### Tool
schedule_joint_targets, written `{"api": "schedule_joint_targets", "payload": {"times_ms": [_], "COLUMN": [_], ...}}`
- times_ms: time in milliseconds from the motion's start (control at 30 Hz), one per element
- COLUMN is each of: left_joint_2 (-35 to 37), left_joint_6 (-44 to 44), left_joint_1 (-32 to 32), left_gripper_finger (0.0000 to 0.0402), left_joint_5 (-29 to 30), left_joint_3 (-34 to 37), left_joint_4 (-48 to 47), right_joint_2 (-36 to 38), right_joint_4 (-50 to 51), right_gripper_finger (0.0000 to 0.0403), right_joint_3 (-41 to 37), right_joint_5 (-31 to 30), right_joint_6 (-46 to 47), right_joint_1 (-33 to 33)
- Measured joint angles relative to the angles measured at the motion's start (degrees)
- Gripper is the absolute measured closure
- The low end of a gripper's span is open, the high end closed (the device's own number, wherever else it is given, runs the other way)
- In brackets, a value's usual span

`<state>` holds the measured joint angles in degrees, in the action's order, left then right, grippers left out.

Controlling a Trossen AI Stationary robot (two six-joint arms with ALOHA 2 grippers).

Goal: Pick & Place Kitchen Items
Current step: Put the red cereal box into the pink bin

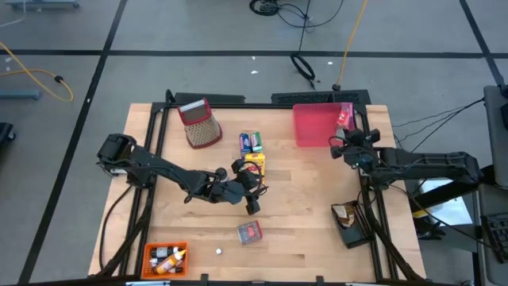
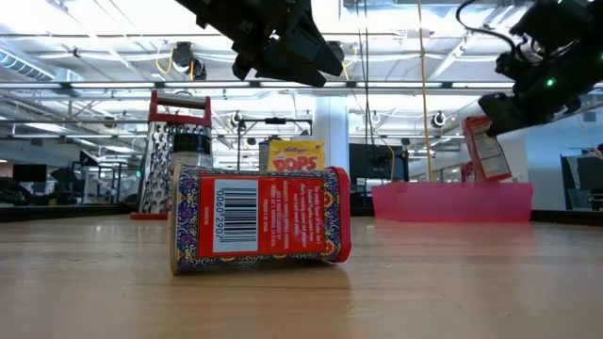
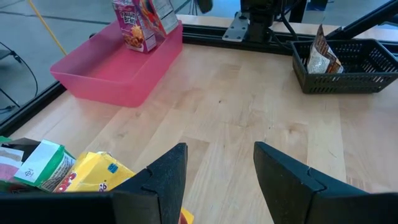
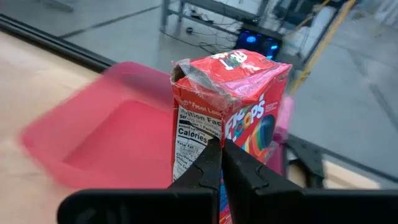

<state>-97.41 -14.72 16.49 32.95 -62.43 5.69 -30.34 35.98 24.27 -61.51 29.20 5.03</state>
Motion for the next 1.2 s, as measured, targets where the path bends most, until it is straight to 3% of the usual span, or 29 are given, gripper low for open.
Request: {"api": "schedule_joint_targets", "payload": {"times_ms": [567, 900, 1200], "left_joint_2": [0.0, 0.0, 0.0], "left_joint_6": [-0.02, -0.02, -0.04], "left_joint_1": [-0.74, -0.72, -0.72], "left_gripper_finger": [0.0215, 0.0215, 0.0215], "left_joint_5": [0.0, 0.0, 0.0], "left_joint_3": [0.0, 0.0, 0.0], "left_joint_4": [0.0, -0.04, -0.08], "right_joint_2": [0.25, 0.34, 0.34], "right_joint_4": [-16.27, -28.77, -29.13], "right_gripper_finger": [0.0403, 0.0402, 0.0361], "right_joint_3": [-5.65, -12.75, -12.98], "right_joint_5": [6.4, 9.59, 9.06], "right_joint_6": [-14.47, -20.56, -21.03], "right_joint_1": [11.8, 17.57, 19.23]}}
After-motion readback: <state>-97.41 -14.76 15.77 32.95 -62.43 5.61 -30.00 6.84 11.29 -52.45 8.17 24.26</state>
